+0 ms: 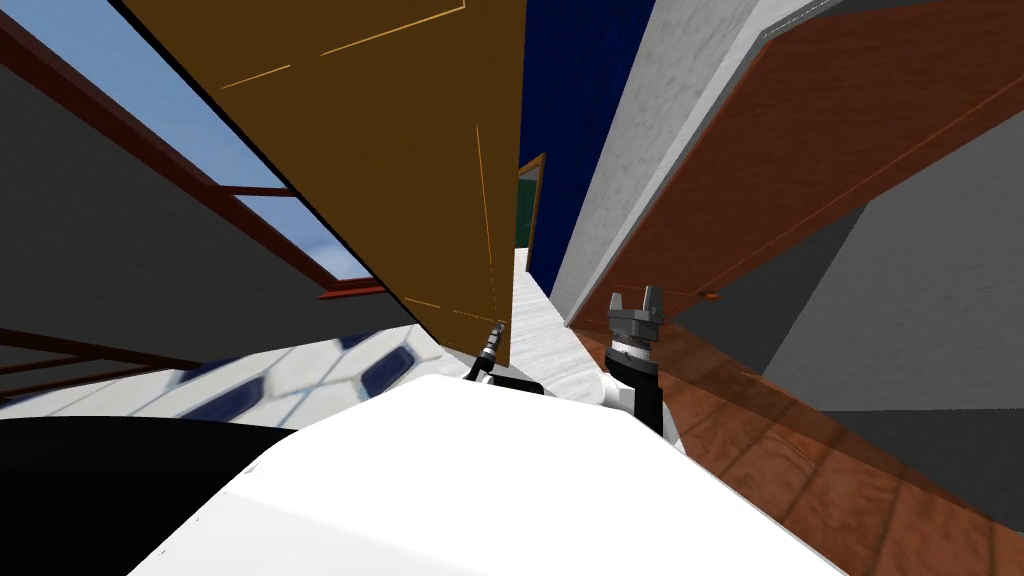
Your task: Push the door open
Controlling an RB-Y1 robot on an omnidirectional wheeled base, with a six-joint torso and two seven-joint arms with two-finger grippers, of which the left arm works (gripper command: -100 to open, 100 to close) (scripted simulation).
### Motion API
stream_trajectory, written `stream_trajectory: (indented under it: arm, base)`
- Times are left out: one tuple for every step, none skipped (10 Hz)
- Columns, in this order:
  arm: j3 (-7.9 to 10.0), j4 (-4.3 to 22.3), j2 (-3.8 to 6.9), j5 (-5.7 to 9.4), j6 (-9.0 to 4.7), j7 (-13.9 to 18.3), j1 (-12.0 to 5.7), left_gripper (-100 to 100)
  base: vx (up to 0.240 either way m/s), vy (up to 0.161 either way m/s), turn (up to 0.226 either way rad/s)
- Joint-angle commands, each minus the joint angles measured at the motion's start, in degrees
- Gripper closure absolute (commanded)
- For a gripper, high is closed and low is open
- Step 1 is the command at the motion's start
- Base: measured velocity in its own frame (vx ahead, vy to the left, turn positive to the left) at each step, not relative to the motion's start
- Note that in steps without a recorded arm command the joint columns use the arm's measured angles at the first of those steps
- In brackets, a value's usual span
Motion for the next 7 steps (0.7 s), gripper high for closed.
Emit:
stream_trajectory:
  arm:
    - [0.02,0.05,0.04,0.02,0.13,-0.01,0.02,100]
    - [0.02,0.05,0.04,0.02,0.13,-0.01,0.02,100]
    - [0.02,0.05,0.04,0.02,0.13,-0.01,0.02,100]
    - [0.02,0.05,0.04,0.02,0.13,-0.01,0.02,100]
    - [0.02,0.05,0.04,0.02,0.13,-0.01,0.02,100]
    - [1.16,0.37,0.73,0.42,0.27,-0.13,-0.12,100]
    - [1.76,0.46,0.93,0.62,0.27,-0.18,-0.27,100]
  base:
    - [-0.038,0.008,-0.015]
    - [-0.03,0.007,-0.006]
    - [-0.019,0.004,0.003]
    - [-0.01,0.001,0.003]
    - [0.0,0.0,0.0]
    - [0.083,-0.067,0.045]
    - [0.167,-0.13,0.078]
